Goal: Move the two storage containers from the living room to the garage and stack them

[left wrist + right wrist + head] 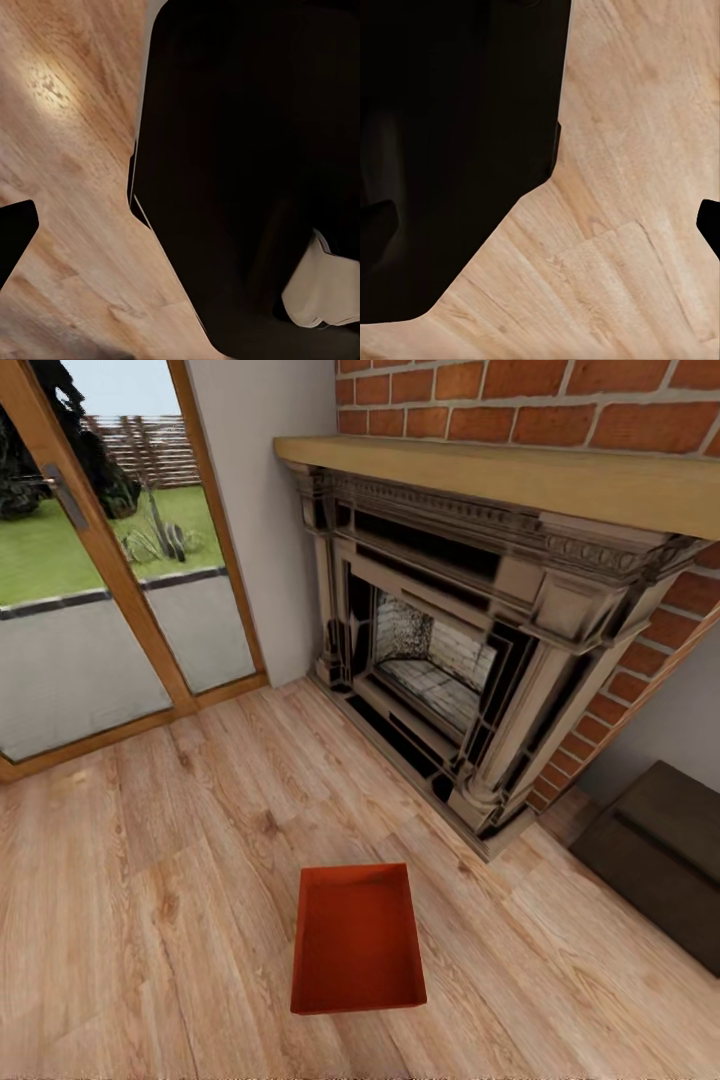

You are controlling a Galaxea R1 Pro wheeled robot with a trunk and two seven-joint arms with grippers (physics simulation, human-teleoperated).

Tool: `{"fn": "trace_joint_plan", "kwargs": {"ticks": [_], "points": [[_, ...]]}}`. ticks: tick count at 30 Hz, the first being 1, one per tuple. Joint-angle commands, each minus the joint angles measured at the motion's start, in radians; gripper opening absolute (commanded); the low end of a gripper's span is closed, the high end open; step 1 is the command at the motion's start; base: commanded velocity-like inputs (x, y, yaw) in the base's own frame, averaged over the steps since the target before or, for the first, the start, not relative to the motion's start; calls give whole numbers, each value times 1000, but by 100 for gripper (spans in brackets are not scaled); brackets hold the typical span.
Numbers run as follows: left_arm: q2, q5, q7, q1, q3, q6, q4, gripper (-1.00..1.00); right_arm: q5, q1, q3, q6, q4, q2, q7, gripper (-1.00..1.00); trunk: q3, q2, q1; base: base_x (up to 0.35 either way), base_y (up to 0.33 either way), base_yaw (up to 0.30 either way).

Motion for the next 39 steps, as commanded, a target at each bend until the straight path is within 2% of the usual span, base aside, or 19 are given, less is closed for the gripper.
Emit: {"fn": "trace_joint_plan", "kwargs": {"ticks": [1,39], "points": [[0,9,0,0,-8,-3,1,100,0,-1,8,-5,3,0,-4,100,-2,-1,0,0,0,0],[0,9,0,0,-8,-3,1,100,-1,-1,8,-5,3,0,-5,100,-63,-1,0,0,0,0]]}}
